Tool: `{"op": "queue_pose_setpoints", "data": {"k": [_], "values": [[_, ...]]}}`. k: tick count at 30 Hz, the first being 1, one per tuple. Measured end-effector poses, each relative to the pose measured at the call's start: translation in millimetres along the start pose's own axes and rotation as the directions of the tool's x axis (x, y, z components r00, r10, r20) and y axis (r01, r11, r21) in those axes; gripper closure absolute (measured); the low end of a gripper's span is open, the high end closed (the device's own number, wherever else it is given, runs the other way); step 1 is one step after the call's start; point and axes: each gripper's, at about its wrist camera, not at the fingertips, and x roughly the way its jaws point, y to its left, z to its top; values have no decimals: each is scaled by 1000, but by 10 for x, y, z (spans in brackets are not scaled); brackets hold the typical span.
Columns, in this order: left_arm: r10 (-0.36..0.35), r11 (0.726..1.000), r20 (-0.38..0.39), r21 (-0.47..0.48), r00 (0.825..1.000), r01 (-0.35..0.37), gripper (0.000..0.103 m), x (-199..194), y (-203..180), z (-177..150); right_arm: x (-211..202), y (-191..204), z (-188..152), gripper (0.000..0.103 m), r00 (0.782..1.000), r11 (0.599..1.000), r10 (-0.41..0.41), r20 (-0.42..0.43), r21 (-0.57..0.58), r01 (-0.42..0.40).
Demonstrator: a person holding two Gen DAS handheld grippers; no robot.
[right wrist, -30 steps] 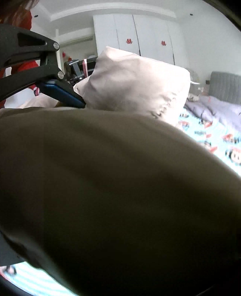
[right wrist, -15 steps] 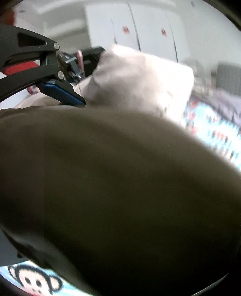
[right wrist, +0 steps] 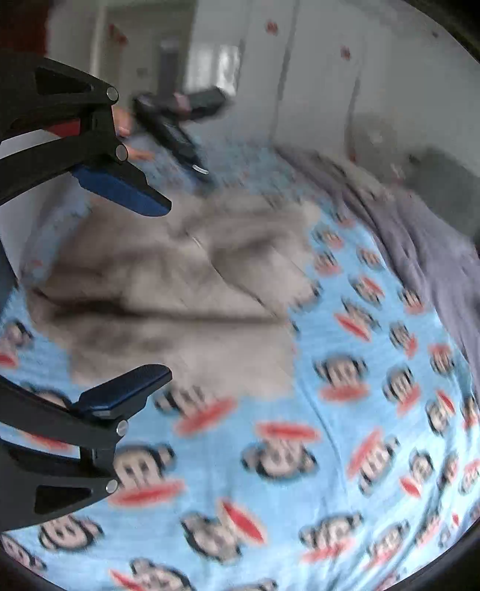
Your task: Fold large clothes
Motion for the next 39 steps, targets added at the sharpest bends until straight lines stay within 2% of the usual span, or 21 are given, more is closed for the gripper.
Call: {"op": "queue_pose_setpoints", "data": {"k": [2, 4, 5, 6, 7, 10, 12, 16, 19, 22, 24, 26, 27, 29, 31, 33, 35, 37, 38, 39], "values": [[-24, 997, 2, 80, 1000, 24, 34, 86, -247, 155, 185, -24, -174, 27, 998, 1000, 22, -61, 2, -22], [-7, 986, -18, 165, 1000, 9, 34, 268, -525, 277, 460, -39, -241, 43, 993, 1000, -20, -113, 15, 21], [9, 981, -36, 196, 999, -2, 34, 374, -591, 295, 594, -62, -268, 78, 988, 998, -47, -145, 26, 51], [37, 974, -64, 226, 997, -22, 34, 552, -718, 305, 656, -54, -317, 83, 985, 997, -72, -157, 26, 77], [60, 969, -80, 242, 995, -39, 34, 680, -818, 304, 672, -32, -365, 83, 983, 995, -100, -152, 9, 103], [123, 957, -118, 278, 985, -86, 34, 1047, -1049, 286, 740, -9, -535, 83, 954, 958, -272, -130, -129, 255], [162, 946, -124, 303, 979, -118, 34, 1224, -1209, 246, 767, -127, -623, 83, 940, 945, -315, -133, -133, 298], [271, 900, -83, 375, 959, -222, 34, 1473, -1385, 123, 778, -411, -607, 83, 942, 951, -309, -130, -77, 301], [276, 908, -99, 353, 956, -226, 34, 1546, -1327, 136, 727, -512, -483, 84, 937, 949, -314, -151, -88, 303], [279, 910, -104, 346, 955, -228, 34, 1544, -1276, 163, 594, -500, -356, 83, 939, 955, -297, -175, -37, 295], [270, 917, -106, 332, 957, -222, 34, 1438, -1260, 197, 324, -387, -317, 82, 954, 960, -281, -102, -13, 281], [213, 942, -98, 283, 972, -178, 34, 1147, -1209, 244, 57, -294, -292, 82, 964, 964, -265, -11, -14, 264], [182, 952, -77, 263, 980, -156, 34, 957, -1162, 248, -9, -257, -274, 82, 965, 965, -263, 15, -15, 264], [169, 955, -16, 250, 985, -160, 34, 538, -1011, 198, -126, -110, -184, 82, 965, 967, -248, 84, -40, 252], [188, 952, 20, 241, 982, -187, 28, 240, -833, 91, -108, 120, -45, 82, 963, 963, -246, 114, -85, 256], [203, 955, 34, 215, 979, -206, 28, -8, -596, -84, 112, 377, 62, 82, 957, 947, -267, 110, -152, 281], [214, 962, -4, 174, 977, -210, 28, -122, -334, -354, 353, 451, 157, 82, 940, 920, -324, 106, -195, 339], [219, 969, -79, 132, 972, -208, 28, -54, -146, -611, 537, 428, 163, 82, 905, 877, -414, 99, -222, 426], [229, 970, -116, 115, 967, -215, 28, 10, -74, -733, 680, 310, 197, 82, 882, 857, -465, 69, -214, 469], [211, 976, -142, 80, 967, -201, 24, 83, 3, -893, 767, 207, 256, 84, 875, 856, -483, 36, -193, 480]]}}
